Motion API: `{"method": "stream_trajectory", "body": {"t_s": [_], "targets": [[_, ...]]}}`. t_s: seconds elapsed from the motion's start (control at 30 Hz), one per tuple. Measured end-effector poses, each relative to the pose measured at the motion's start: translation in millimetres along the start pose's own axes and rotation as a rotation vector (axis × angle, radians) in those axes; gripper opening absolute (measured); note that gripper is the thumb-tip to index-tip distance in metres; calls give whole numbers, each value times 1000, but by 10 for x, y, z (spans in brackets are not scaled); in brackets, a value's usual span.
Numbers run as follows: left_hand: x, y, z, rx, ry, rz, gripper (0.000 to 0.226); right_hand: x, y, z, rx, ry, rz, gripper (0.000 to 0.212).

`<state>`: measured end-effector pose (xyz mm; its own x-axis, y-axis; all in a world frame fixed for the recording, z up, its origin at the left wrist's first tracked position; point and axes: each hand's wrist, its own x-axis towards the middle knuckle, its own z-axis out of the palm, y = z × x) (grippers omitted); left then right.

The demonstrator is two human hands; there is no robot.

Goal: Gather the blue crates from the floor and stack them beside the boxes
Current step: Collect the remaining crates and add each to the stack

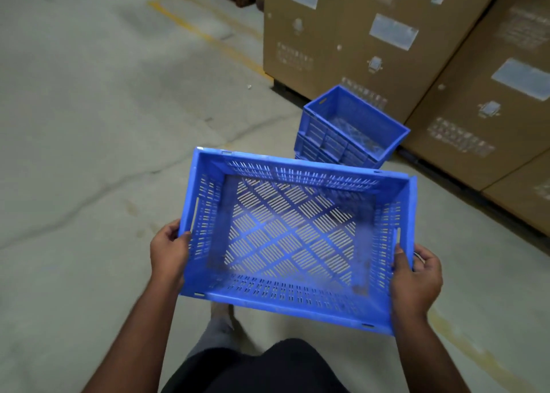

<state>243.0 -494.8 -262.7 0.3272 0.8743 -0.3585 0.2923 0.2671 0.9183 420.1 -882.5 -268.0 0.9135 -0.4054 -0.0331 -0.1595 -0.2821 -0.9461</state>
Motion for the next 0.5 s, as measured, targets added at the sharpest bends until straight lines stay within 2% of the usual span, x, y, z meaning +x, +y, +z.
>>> {"method": "stream_trajectory", "body": {"t_s": [0.23,0.43,0.5], "targets": [[1624,1145,1287,141,-284,168,33,542,-634,1075,87,258,69,24],[2522,1838,2852,248,-510,340,34,1417,-760,1659,93,452,186,30],[2840,1998,3421,269,-551,375,33,1831,-803,1916,86,482,178,23]]}}
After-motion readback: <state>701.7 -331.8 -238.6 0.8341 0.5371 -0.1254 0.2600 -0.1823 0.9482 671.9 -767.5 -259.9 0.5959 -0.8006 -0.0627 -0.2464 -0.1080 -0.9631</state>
